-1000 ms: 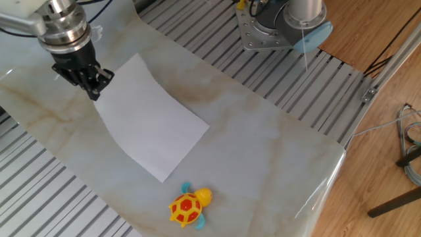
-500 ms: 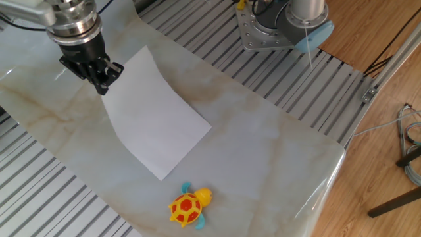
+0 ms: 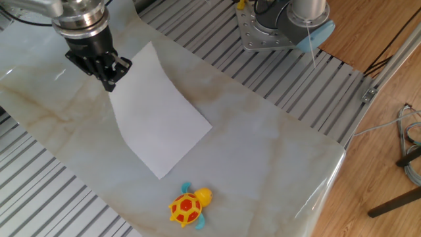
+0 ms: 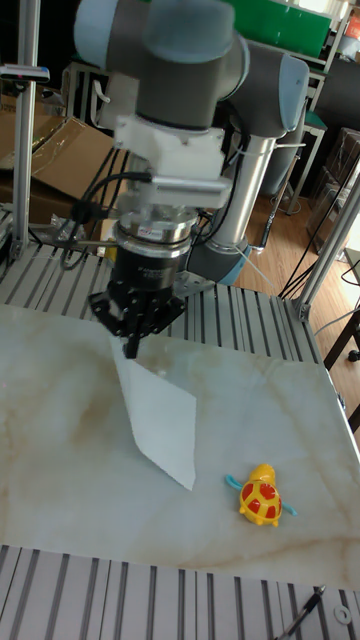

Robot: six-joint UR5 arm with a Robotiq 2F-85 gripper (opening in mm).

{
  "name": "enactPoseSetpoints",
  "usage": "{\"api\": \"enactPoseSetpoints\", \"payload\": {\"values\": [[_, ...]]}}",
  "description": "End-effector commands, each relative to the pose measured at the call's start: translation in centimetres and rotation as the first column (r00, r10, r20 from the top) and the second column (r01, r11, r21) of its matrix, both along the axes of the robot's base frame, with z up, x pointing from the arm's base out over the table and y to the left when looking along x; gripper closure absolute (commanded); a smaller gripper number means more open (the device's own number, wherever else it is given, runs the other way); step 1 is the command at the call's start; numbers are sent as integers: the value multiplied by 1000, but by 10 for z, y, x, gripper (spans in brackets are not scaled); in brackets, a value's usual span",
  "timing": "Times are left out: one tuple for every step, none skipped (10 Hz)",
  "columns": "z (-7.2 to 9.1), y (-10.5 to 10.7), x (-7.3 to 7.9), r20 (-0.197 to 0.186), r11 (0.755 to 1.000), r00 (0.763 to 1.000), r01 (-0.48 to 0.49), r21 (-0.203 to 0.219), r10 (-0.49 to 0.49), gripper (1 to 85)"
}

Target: Flip over and spread out the paper that is laid flat on the table

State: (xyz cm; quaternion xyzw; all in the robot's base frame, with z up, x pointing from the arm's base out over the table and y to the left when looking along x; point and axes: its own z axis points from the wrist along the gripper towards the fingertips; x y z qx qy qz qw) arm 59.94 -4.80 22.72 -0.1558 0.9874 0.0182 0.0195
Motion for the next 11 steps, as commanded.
{"api": "enactPoseSetpoints", "payload": {"values": [[32, 40, -4, 0, 999, 999, 40, -3, -40, 843], [33, 42, -3, 1, 999, 999, 47, 6, -47, 843], [33, 42, -2, 4, 999, 999, 49, 6, -49, 843], [33, 42, 0, 15, 999, 999, 45, 7, -45, 843], [30, 35, 1, 18, 1000, 1000, 22, 13, -22, 843], [24, 18, 0, 13, 1000, 1000, -21, 17, 21, 843], [22, -3, -3, -2, 996, 997, -83, -15, 83, 843], [23, -15, -10, -23, 993, 994, -111, -34, 111, 843], [27, -14, -16, -29, 993, 993, -111, -39, 110, 843], [39, -7, -24, -29, 994, 994, -102, -39, 101, 843], [48, 1, -28, -17, 994, 995, -96, -44, 95, 843]]}}
